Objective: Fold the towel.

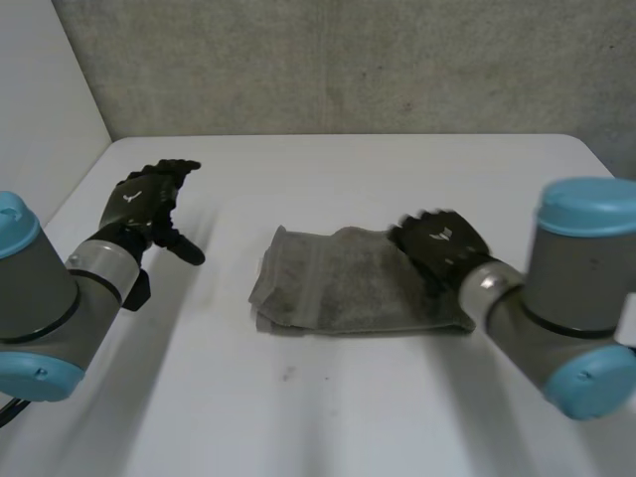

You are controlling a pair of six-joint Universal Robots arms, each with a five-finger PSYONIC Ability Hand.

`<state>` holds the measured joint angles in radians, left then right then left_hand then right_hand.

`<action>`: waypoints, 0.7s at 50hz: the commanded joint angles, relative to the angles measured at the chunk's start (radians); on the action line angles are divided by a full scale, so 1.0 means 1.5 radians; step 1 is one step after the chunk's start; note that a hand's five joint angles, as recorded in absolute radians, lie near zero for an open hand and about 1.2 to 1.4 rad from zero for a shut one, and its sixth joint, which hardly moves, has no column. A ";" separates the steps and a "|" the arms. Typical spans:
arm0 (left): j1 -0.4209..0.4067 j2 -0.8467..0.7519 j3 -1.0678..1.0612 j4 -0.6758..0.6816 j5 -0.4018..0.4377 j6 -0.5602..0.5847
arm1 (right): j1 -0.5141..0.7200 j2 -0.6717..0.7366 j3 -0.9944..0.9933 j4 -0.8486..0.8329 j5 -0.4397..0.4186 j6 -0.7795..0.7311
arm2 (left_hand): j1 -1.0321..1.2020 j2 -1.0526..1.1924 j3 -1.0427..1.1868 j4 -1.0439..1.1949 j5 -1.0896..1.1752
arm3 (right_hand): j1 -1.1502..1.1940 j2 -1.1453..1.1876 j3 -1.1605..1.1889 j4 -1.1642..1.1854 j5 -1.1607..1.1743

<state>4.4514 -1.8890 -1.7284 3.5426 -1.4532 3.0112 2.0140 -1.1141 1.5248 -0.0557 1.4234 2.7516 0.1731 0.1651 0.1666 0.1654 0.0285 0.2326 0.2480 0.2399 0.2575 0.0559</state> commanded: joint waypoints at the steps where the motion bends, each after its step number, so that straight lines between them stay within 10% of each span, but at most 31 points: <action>1: -0.052 0.003 0.034 -0.007 0.000 0.002 | -0.124 -0.016 0.145 -0.081 -0.067 -0.002 | 0.001 0.006 0.005 0.006 -0.019 | 0.105 0.094 0.100 0.088 0.106; 15: -0.152 -0.036 0.206 -0.225 -0.148 0.005 | -0.169 -0.016 0.207 -0.185 -0.091 0.043 | 0.001 0.006 0.005 0.006 -0.019 | 0.273 0.263 0.269 0.257 0.275; 35: -0.160 -0.026 0.203 -0.297 -0.156 0.006 | -0.166 -0.003 0.185 -0.185 -0.124 0.205 | 0.001 0.006 0.005 0.006 -0.019 | 0.357 0.347 0.352 0.340 0.358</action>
<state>4.2105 -1.9276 -1.4099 3.0890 -1.6901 3.0205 1.7659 -1.1350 1.8169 -0.3337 1.2379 3.0254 0.1731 0.1650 0.1665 0.1655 0.0285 0.6343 0.6303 0.6353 0.6316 0.4628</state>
